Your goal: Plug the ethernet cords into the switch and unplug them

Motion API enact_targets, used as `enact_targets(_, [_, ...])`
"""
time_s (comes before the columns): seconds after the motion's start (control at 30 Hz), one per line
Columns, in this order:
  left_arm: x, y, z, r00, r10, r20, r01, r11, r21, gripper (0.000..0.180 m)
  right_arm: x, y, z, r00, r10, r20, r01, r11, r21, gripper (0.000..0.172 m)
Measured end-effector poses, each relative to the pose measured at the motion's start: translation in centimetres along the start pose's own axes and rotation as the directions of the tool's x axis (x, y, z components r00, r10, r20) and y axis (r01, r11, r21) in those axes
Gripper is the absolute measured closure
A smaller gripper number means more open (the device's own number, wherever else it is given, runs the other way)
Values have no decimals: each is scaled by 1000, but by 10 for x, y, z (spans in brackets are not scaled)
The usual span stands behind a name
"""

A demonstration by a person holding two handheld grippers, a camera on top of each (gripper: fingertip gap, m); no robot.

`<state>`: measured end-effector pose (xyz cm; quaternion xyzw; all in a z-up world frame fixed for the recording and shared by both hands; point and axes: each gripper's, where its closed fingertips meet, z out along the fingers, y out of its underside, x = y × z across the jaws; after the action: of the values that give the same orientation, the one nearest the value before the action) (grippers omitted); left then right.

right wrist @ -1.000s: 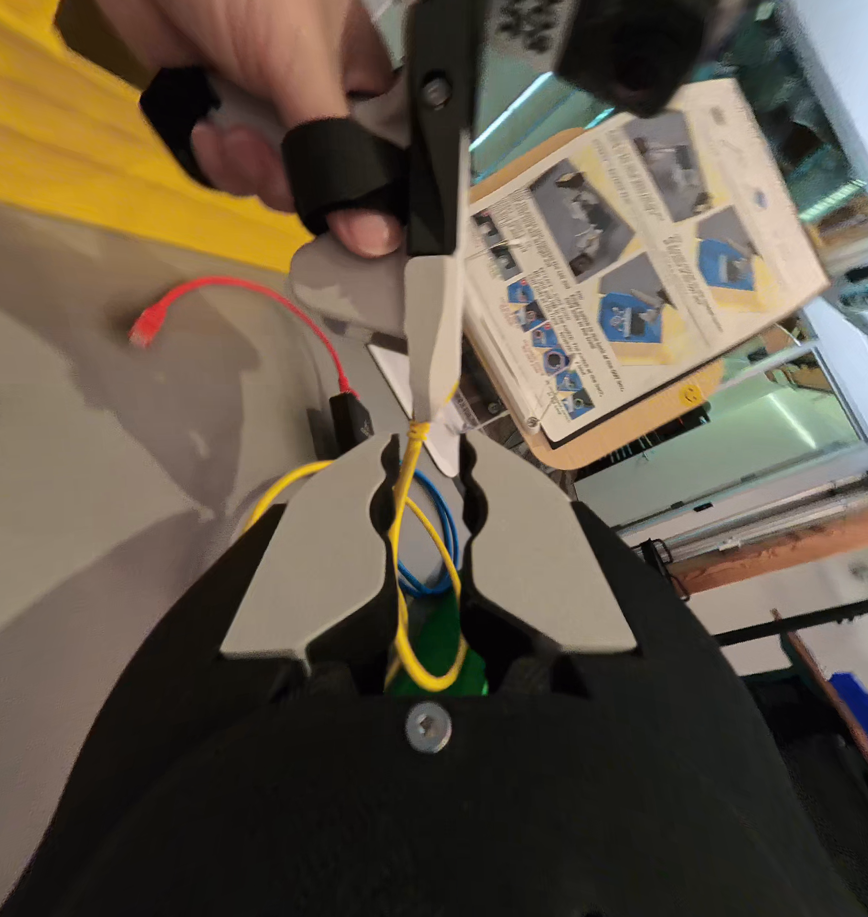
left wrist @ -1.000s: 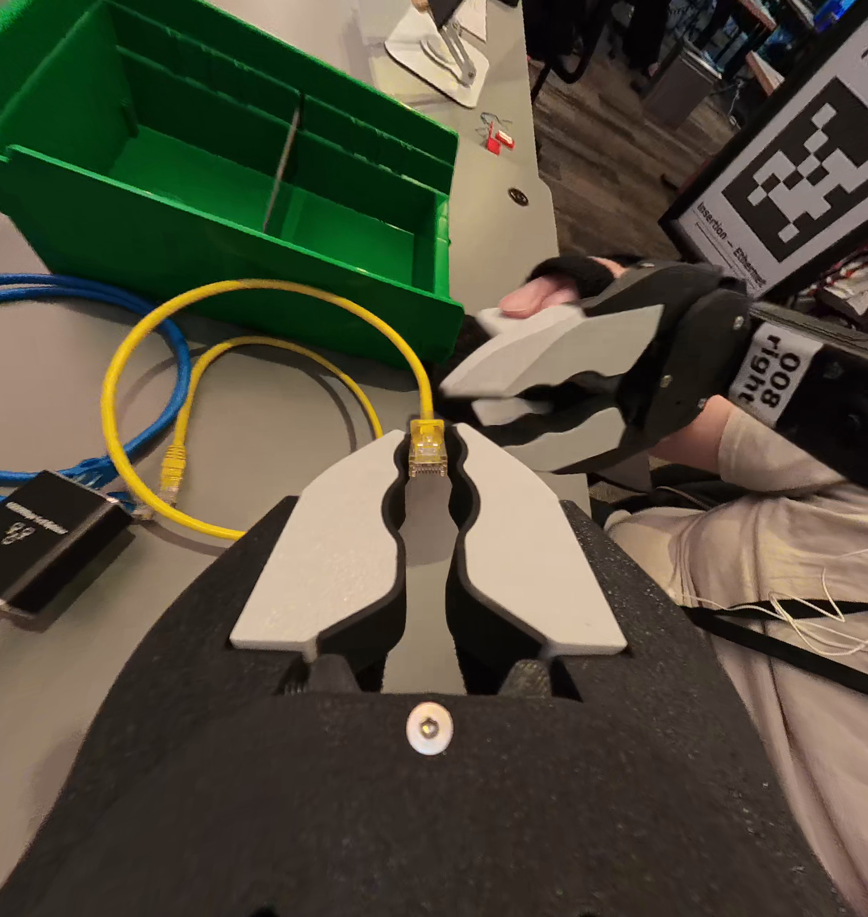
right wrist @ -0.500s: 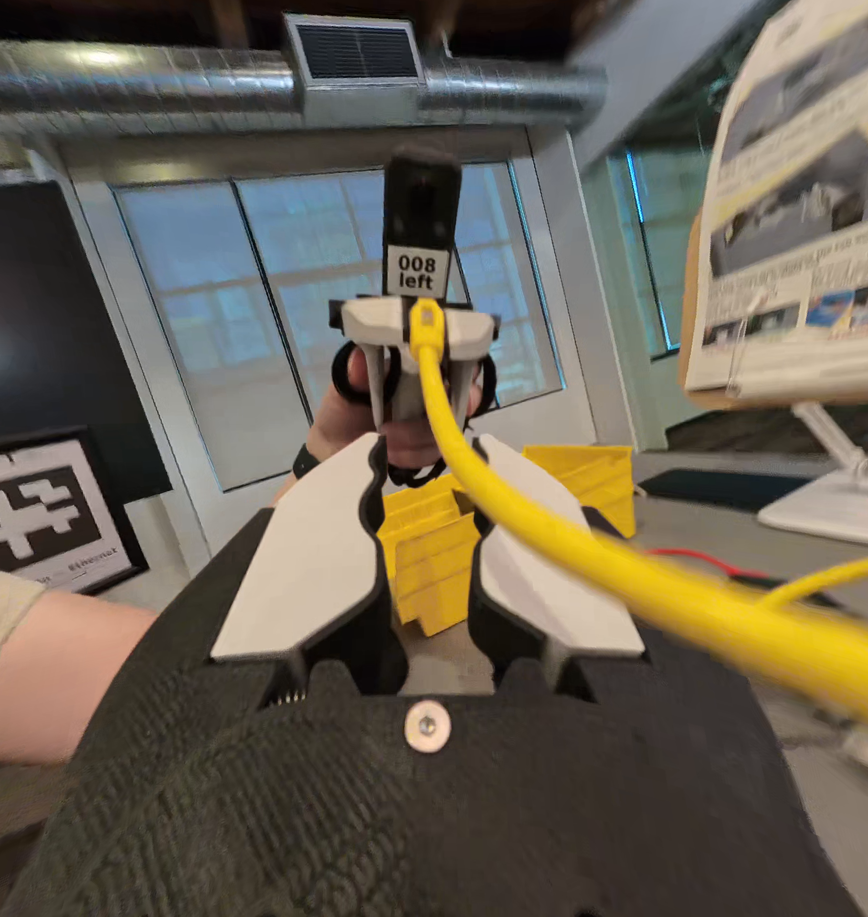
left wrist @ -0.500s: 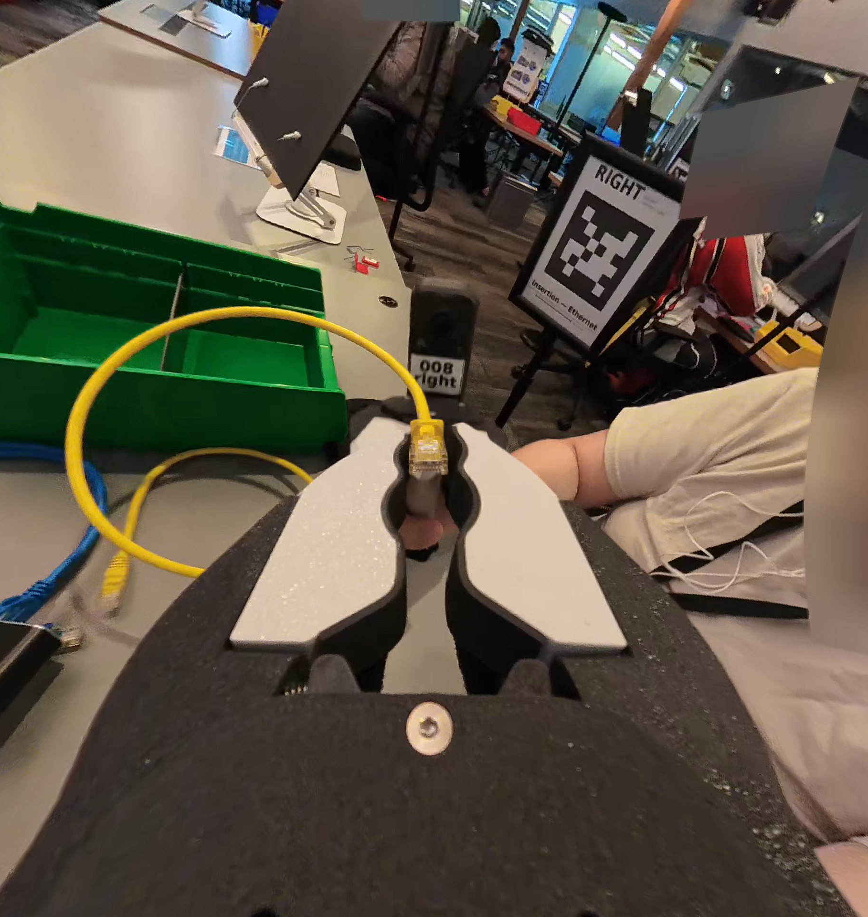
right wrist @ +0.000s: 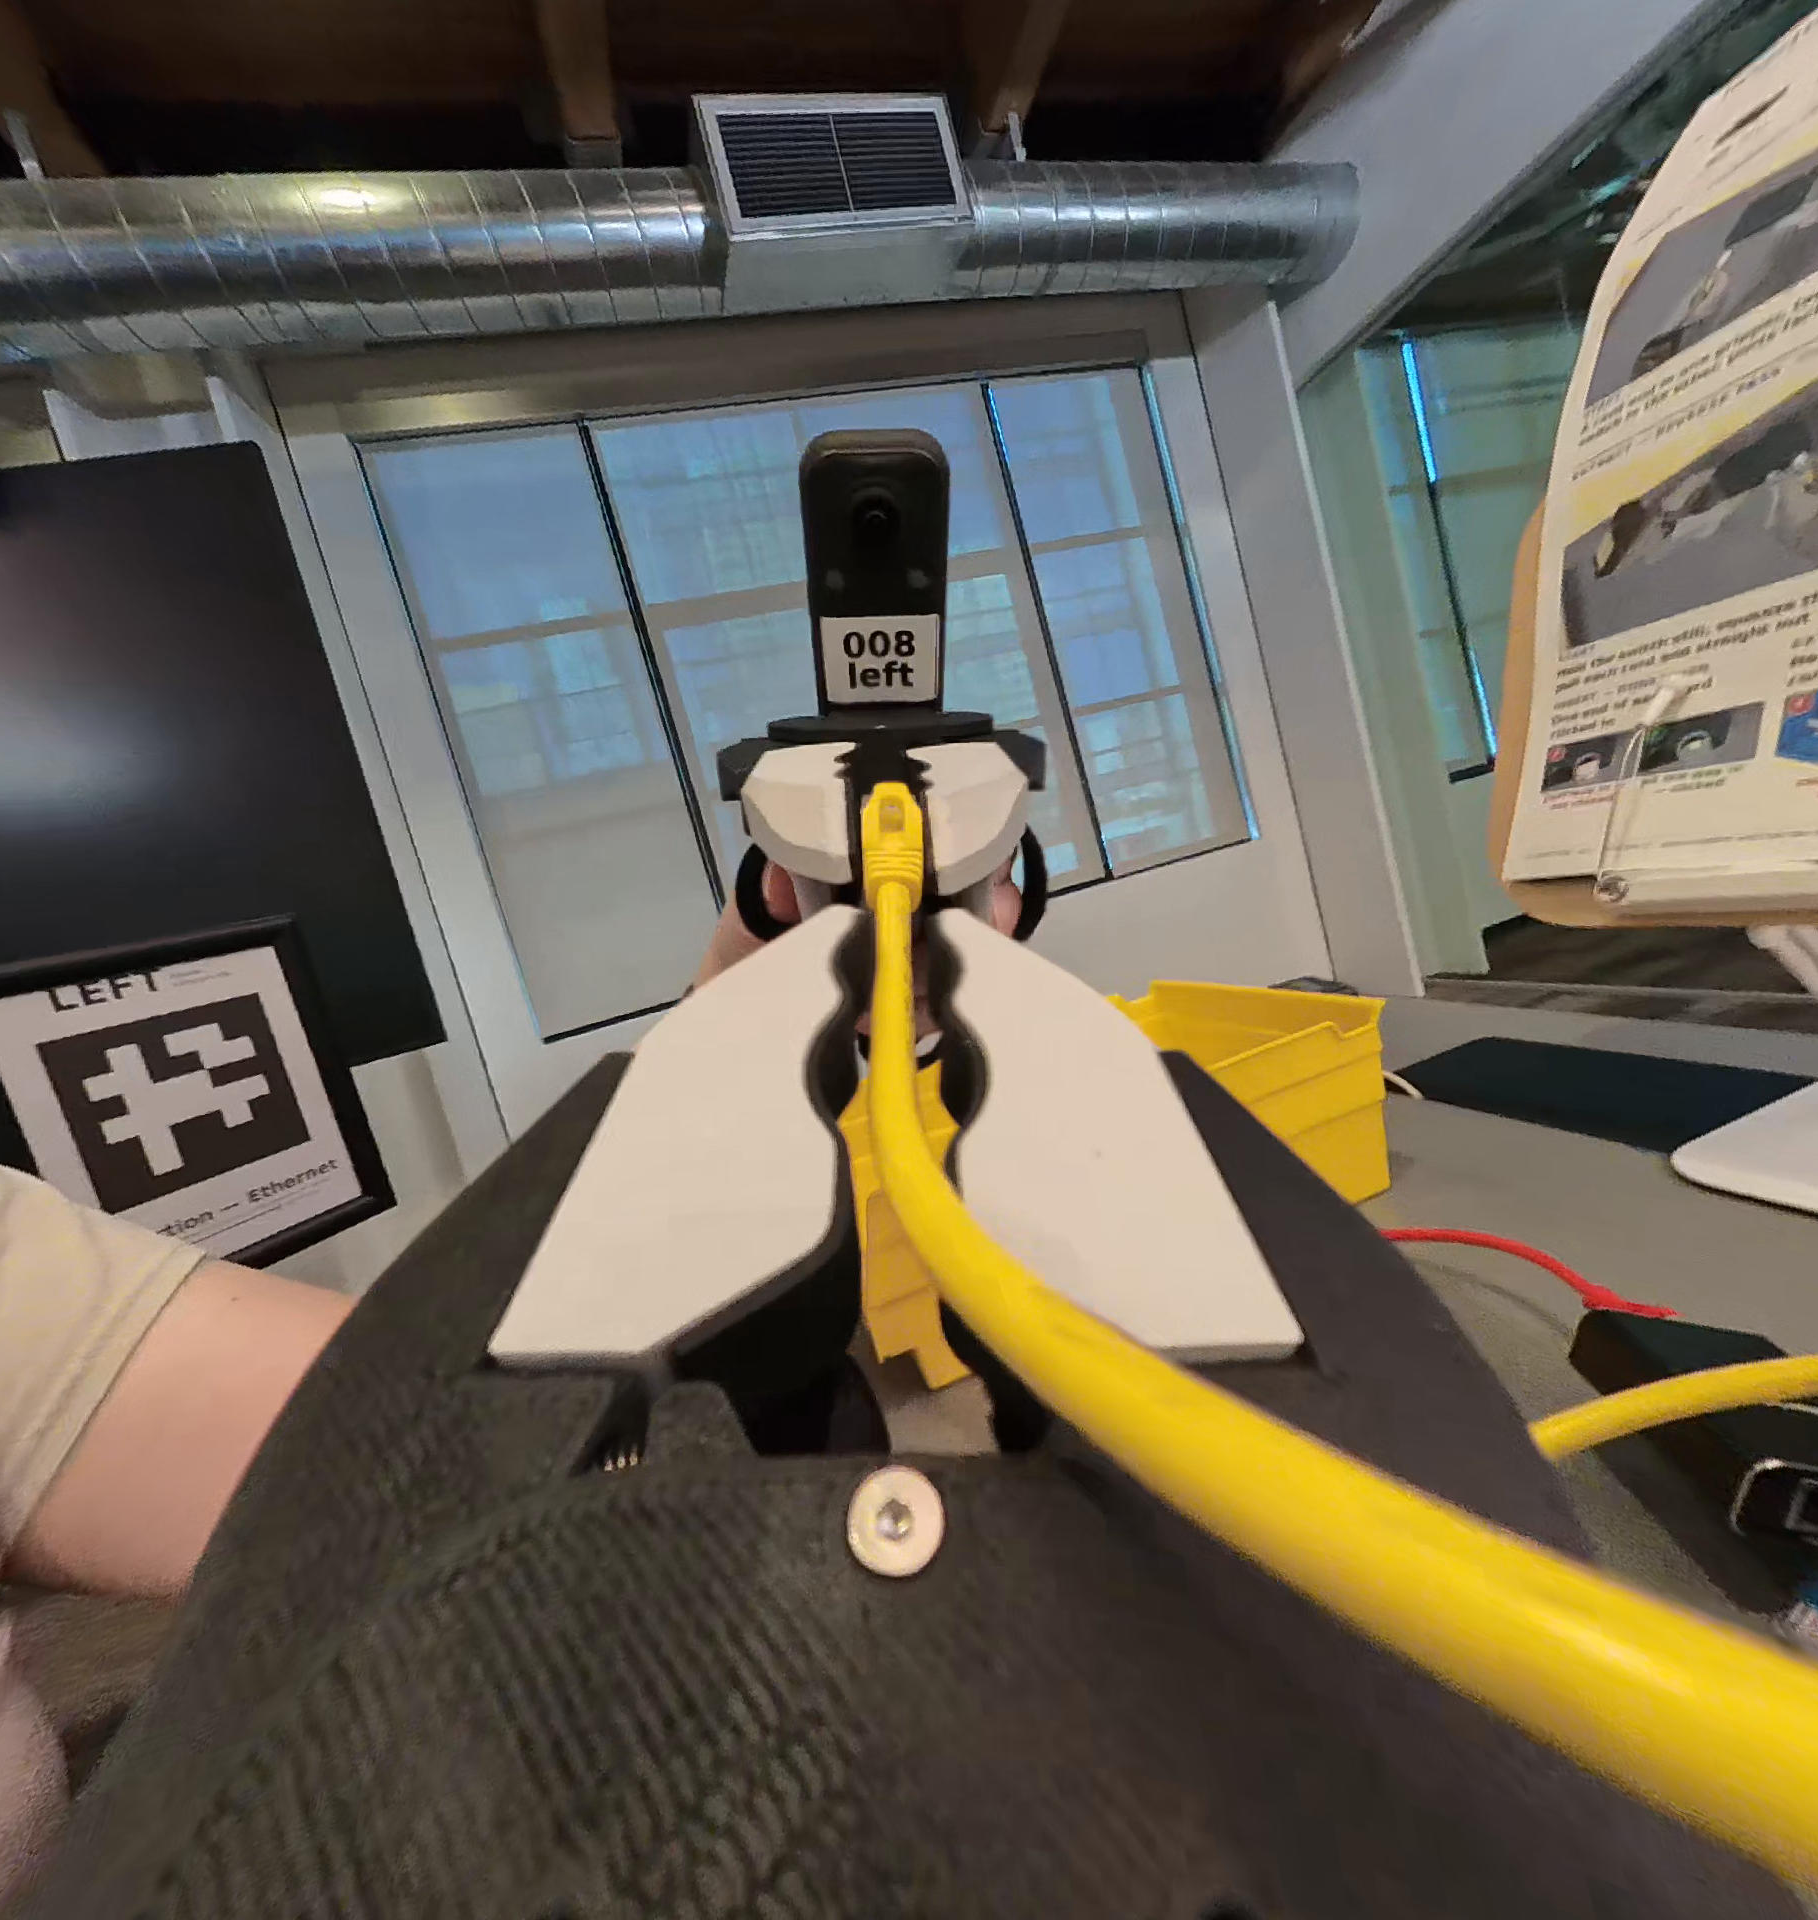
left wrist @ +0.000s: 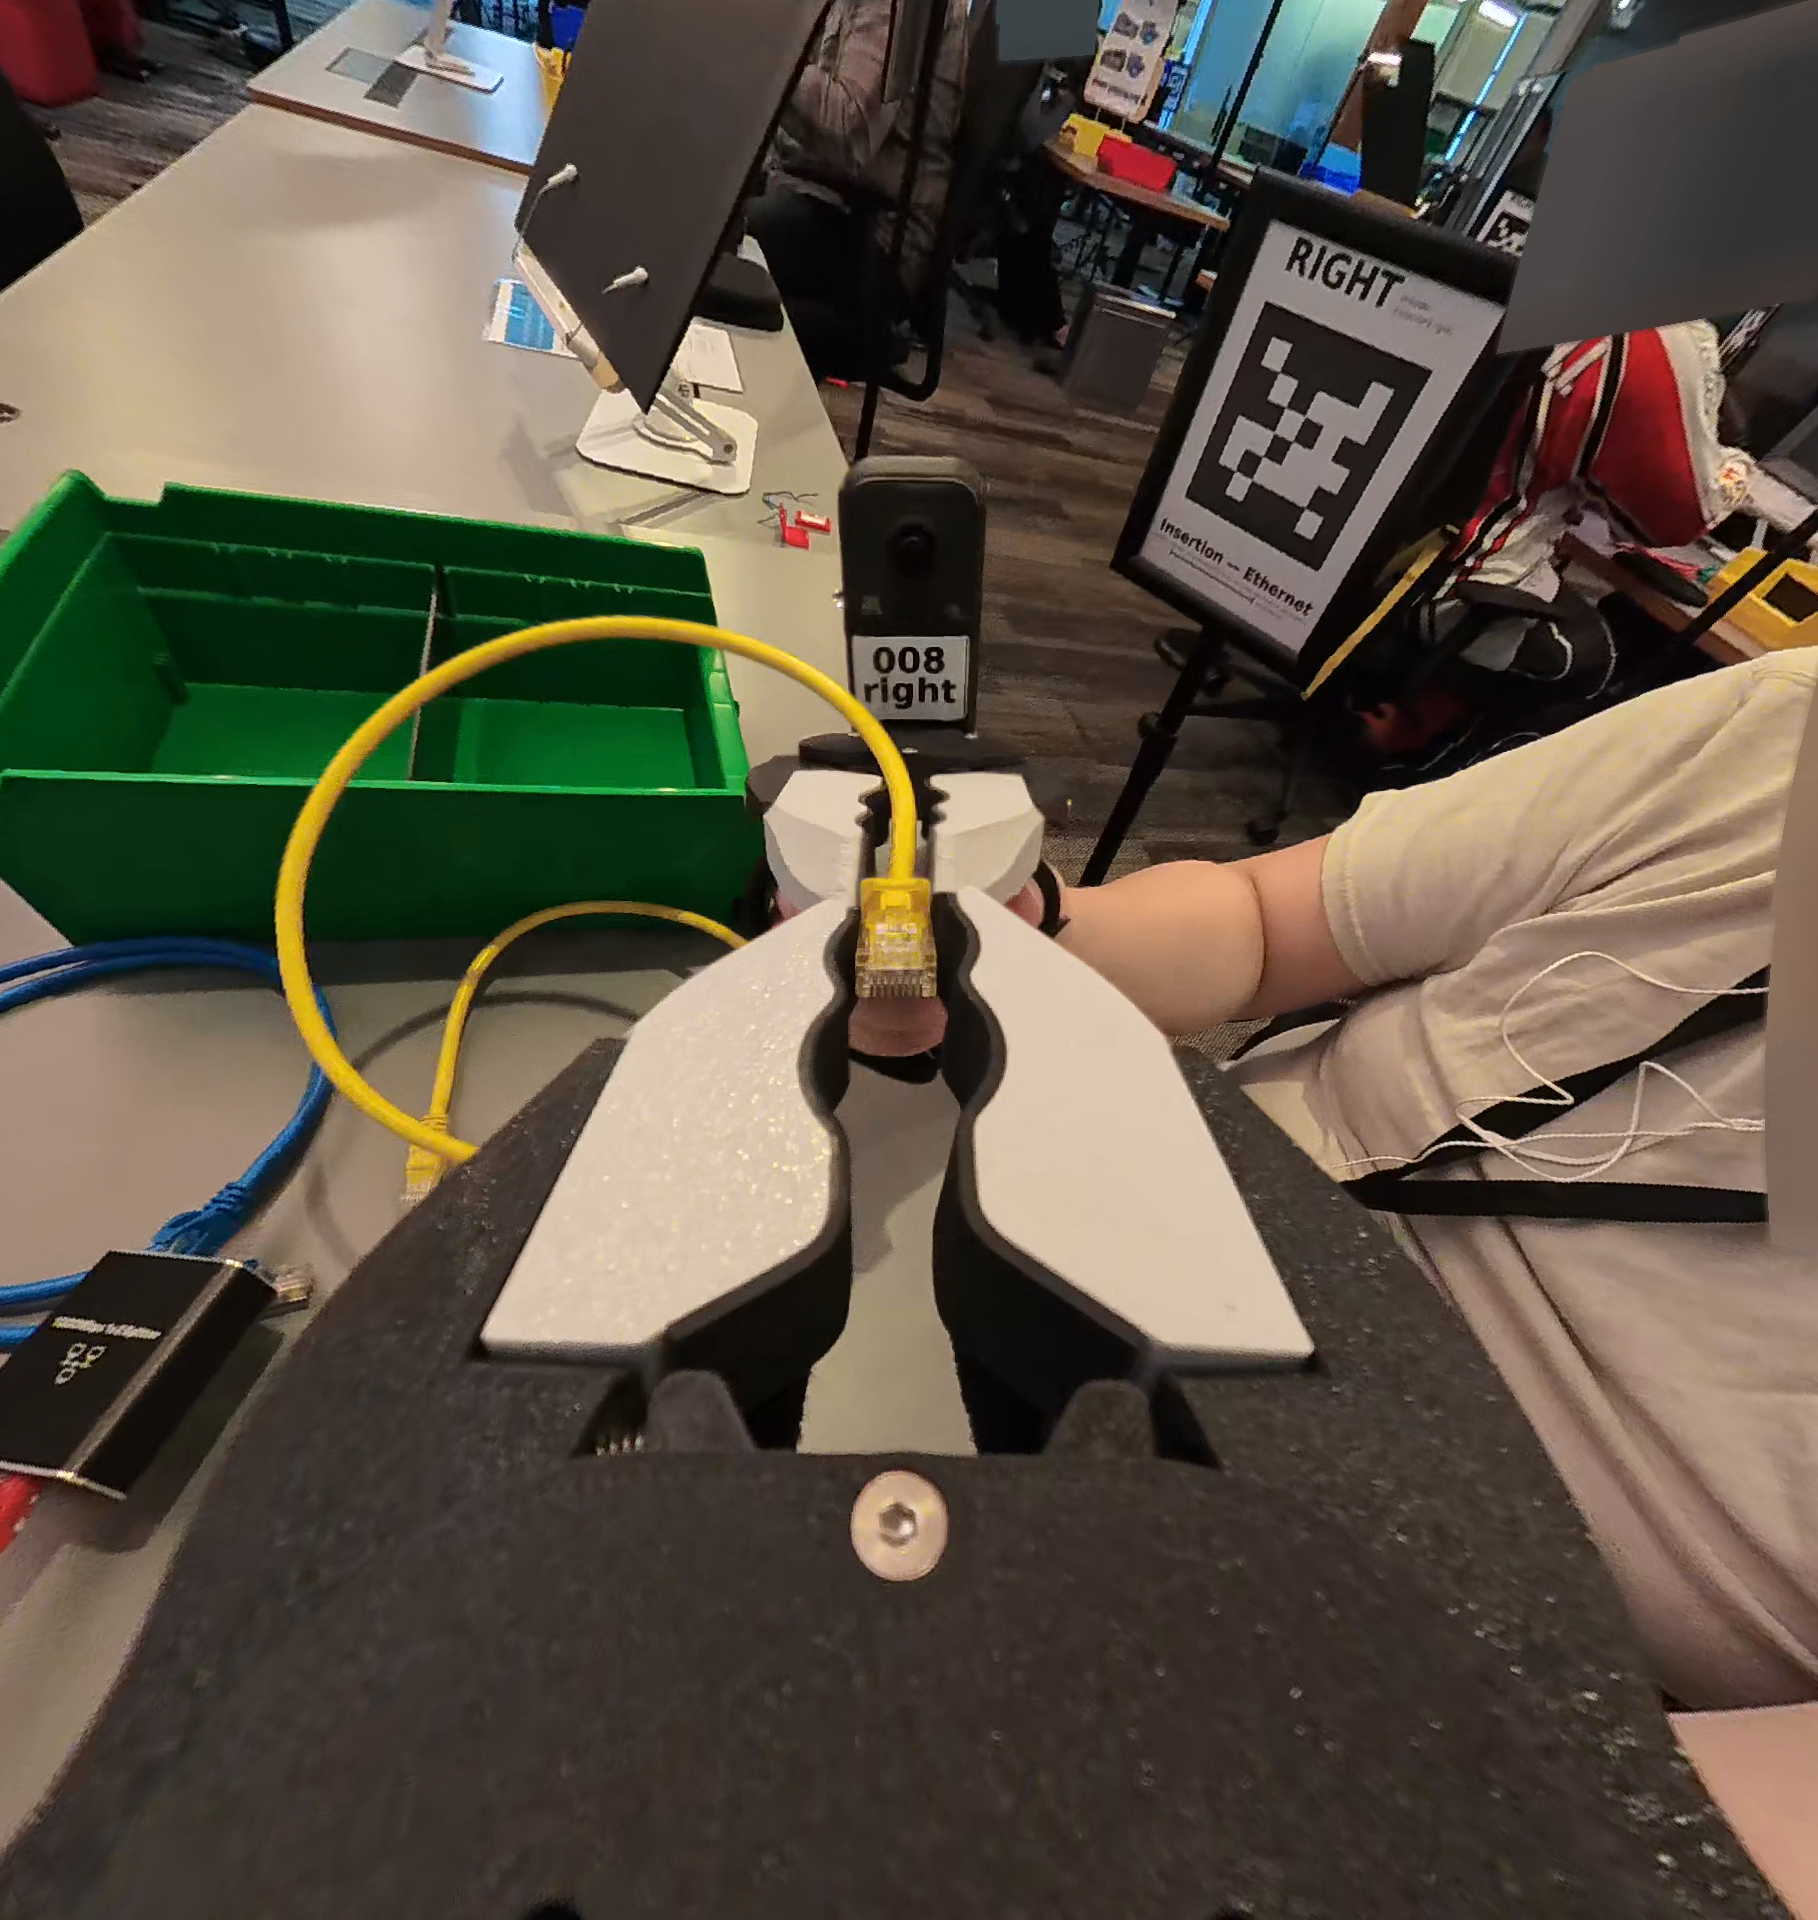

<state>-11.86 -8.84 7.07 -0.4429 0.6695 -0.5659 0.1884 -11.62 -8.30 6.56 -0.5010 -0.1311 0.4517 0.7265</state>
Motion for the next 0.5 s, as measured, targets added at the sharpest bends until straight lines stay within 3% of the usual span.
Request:
enact_targets(0.13, [0, 4, 1, 1000, -3, -3, 3, 1000, -20, 168, -2, 4, -1, 1000, -15, 23, 17, 999, -46, 166])
enact_targets(0.2, [0, 9, 0, 998, -59, -17, 59, 998, -35, 165, -1, 6, -2, 989, -145, -24, 142, 986, -82, 166])
enact_targets(0.23, [1, 11, -2, 994, -103, -35, 102, 994, -40, 156, 1, 7, -3, 969, -240, -65, 232, 966, -112, 166])
enact_targets(0.37, [-9, 4, -14, 964, -256, -71, 260, 964, 58, 147, 6, 11, -7, 785, -600, -155, 555, 792, -256, 166])
enact_targets(0.5, [-11, 10, -14, 930, -350, -107, 356, 934, 36, 141, 4, 14, -8, 597, -788, -151, 715, 607, -345, 166])
